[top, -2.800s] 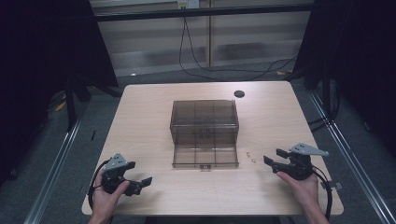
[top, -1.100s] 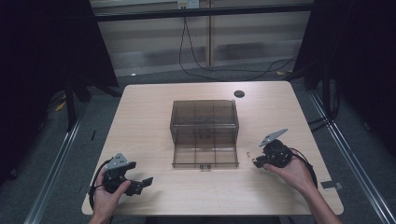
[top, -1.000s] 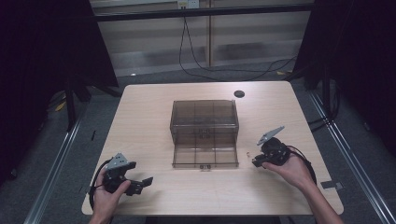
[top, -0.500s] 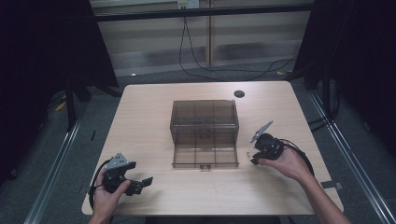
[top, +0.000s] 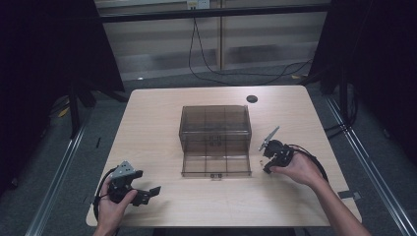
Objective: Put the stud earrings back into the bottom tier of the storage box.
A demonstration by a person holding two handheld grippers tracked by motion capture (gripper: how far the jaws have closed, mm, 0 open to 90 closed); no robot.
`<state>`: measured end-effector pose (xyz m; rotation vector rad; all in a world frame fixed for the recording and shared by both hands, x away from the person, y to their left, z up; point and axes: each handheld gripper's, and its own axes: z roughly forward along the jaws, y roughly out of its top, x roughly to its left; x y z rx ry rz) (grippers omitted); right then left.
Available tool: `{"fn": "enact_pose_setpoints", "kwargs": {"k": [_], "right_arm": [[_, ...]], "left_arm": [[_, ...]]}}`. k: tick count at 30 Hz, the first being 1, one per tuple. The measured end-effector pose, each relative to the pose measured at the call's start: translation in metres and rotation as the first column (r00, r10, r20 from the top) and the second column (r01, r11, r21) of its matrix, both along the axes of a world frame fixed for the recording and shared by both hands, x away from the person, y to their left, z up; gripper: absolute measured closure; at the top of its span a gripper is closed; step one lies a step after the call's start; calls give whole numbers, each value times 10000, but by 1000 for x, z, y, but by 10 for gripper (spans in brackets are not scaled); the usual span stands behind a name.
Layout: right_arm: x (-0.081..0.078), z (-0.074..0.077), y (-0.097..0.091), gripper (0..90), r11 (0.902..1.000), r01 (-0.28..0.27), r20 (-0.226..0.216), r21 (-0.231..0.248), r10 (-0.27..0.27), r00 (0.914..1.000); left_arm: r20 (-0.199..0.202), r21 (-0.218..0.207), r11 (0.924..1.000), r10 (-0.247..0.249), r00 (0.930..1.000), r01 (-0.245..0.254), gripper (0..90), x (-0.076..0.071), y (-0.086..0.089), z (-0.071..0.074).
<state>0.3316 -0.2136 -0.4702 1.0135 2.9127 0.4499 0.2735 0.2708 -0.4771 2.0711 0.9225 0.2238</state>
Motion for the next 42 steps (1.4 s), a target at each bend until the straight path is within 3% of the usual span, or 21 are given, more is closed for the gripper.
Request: {"fn": "enact_pose_setpoints", "kwargs": {"k": [17,36,42], "right_arm": [[1,2,-2,862,9994,341,-177,87,-339,9993],[-1,20,2,862,9965,134,-87,822,-127,9999],[-1,22,6,862,9965,-104,-86,826,111,9999]], "left_arm": [[19,60,10000,-41,10000,41,31,0,0,0],[6,15,10000,-55,10000,55,31,0,-1,0],[-2,31,10000,-40,10000,40,31,0,-1,0]]}}
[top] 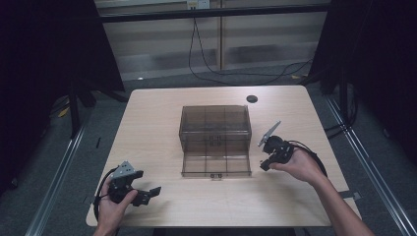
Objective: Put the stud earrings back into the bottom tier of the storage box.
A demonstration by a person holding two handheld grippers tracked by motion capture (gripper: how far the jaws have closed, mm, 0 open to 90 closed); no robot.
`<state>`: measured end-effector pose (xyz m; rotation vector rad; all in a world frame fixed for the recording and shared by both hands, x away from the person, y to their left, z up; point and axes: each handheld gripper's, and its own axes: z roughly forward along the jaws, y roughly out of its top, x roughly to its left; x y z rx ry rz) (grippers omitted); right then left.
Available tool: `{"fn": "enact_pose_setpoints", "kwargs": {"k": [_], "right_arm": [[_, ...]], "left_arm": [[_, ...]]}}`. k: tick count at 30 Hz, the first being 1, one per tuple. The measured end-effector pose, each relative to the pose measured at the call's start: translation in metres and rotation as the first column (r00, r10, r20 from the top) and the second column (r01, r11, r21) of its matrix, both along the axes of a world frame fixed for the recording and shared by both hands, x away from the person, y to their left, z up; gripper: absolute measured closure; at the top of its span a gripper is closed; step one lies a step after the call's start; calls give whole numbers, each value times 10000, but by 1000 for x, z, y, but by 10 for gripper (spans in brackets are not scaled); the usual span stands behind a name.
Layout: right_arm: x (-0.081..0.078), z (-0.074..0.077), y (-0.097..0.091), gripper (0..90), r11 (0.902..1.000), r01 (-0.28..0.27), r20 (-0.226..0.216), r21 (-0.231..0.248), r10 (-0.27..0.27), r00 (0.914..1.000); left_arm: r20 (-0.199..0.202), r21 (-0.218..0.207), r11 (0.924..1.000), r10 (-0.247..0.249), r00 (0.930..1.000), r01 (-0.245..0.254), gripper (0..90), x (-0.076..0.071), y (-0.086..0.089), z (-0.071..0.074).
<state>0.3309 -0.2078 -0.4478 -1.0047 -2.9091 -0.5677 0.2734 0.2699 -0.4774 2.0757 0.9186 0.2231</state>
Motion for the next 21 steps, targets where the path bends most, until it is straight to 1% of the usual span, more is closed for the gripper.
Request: {"fn": "enact_pose_setpoints", "kwargs": {"k": [3,4,5,6,7,9,10,14,21], "right_arm": [[1,4,3,863,9999,-70,12,146,69,10000],[1,4,3,863,9999,-70,12,146,69,10000],[2,5,3,863,9998,-179,33,124,179,9998],[2,7,4,862,9998,-116,-3,161,116,9999],[3,10,5,862,9996,-244,21,164,244,9997],[3,10,5,862,9995,-272,60,168,271,9996],[4,14,8,862,9993,-323,89,171,321,9994],[6,17,16,862,9980,-605,108,208,603,9981],[8,26,27,863,9964,-714,161,461,708,9974]], "left_arm": [[4,0,10000,-7,10000,7,31,0,0,0],[3,0,10000,1,10000,-1,31,0,0,0],[-5,-6,10000,4,10000,-4,31,0,0,0],[-2,10,10000,10,10000,-10,31,0,0,0],[-18,-8,10000,-6,10000,6,31,0,0,0],[-14,-3,10000,3,10000,-3,31,0,0,0],[19,-26,10000,-8,10000,9,31,0,0,0],[28,-37,10000,-14,10000,14,31,0,1,1],[37,-45,10000,-3,10000,4,31,0,1,1]]}}
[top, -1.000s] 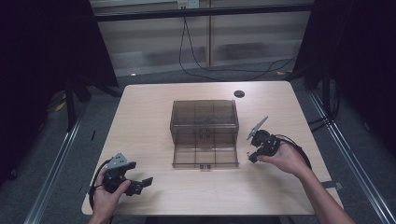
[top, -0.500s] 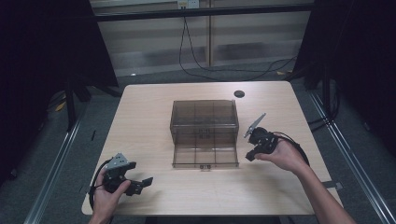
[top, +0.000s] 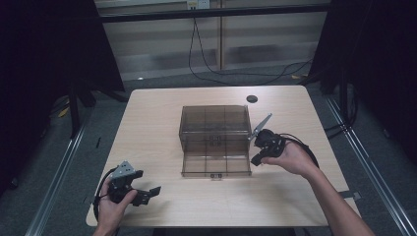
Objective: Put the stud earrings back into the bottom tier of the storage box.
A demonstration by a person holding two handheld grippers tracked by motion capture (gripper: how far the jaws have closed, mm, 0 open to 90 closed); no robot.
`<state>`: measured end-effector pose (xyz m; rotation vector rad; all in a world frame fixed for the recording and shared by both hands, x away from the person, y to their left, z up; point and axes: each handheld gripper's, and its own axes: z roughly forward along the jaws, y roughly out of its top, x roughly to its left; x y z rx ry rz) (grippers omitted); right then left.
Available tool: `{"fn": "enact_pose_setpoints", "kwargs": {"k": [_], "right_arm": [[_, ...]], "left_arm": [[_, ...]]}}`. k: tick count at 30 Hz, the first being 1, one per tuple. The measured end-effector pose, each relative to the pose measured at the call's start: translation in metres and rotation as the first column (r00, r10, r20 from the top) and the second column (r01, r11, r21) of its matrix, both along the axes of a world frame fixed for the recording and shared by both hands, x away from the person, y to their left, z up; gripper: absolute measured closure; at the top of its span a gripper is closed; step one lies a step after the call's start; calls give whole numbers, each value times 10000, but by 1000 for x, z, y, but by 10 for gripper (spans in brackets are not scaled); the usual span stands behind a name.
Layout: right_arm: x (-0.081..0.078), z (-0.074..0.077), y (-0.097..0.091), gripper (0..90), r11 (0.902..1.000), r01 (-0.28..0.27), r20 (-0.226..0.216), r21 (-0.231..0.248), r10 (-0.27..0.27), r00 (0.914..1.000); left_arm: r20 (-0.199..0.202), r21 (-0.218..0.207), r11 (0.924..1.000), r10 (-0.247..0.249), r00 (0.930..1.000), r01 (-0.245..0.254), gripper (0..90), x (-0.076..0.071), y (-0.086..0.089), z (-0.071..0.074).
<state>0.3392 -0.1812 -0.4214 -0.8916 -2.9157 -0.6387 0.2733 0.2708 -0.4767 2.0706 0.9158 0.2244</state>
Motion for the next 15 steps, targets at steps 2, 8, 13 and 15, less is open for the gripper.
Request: {"fn": "enact_pose_setpoints", "kwargs": {"k": [2,8,13,15], "right_arm": [[1,2,4,862,10000,-58,35,-3,58,10000],[7,4,21,862,9994,-352,26,77,351,9994],[13,10,35,862,9981,-592,88,153,591,9982],[17,9,42,862,9977,-631,13,252,631,9980]], "left_arm": [[-3,-16,10000,-10,10000,10,31,0,0,0],[-8,-18,10000,-3,10000,3,31,0,0,0],[15,-40,10000,23,10000,-23,31,0,0,0],[16,-60,10000,33,10000,-33,31,0,0,0]]}}
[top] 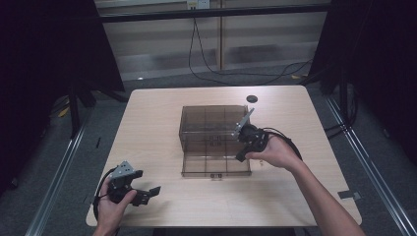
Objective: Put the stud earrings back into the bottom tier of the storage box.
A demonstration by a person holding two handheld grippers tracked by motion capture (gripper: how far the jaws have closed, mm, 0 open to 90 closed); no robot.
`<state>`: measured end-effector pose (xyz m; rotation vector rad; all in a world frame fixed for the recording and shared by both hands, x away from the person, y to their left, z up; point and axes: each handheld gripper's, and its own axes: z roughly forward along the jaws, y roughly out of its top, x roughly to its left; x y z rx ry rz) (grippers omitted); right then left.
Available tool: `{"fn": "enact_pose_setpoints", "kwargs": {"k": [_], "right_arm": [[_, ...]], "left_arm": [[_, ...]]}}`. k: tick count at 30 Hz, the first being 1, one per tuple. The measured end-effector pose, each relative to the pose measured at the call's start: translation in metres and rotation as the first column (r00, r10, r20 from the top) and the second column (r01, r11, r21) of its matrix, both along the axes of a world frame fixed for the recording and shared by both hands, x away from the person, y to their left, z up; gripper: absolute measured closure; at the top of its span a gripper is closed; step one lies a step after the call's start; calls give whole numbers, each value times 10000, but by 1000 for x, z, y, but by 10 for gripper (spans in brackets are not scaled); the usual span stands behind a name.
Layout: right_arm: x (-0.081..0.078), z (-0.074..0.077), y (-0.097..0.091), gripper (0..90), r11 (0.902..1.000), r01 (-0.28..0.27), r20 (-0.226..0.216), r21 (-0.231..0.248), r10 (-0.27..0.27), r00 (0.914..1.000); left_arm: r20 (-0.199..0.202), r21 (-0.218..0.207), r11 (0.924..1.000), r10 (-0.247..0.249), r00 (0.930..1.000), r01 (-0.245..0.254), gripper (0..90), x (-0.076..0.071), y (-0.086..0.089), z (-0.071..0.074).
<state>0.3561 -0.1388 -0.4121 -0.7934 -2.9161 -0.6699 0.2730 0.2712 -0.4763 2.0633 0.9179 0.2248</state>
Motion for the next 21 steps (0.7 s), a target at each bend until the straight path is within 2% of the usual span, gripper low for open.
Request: {"fn": "enact_pose_setpoints", "kwargs": {"k": [4,5,12,21], "right_arm": [[4,-2,7,862,9999,-107,-18,12,107,9999],[6,-2,12,862,9995,-302,-38,-15,302,9995],[10,-1,30,862,9986,-515,-66,81,516,9986],[16,-6,47,862,9972,-750,-238,71,751,9969]], "left_arm": [[8,10,10000,-44,10000,44,31,0,1,0],[4,14,10000,-20,10000,20,31,0,1,0],[1,9,10000,-43,10000,43,31,0,1,0],[12,4,10000,-17,10000,17,31,-1,1,0]]}}
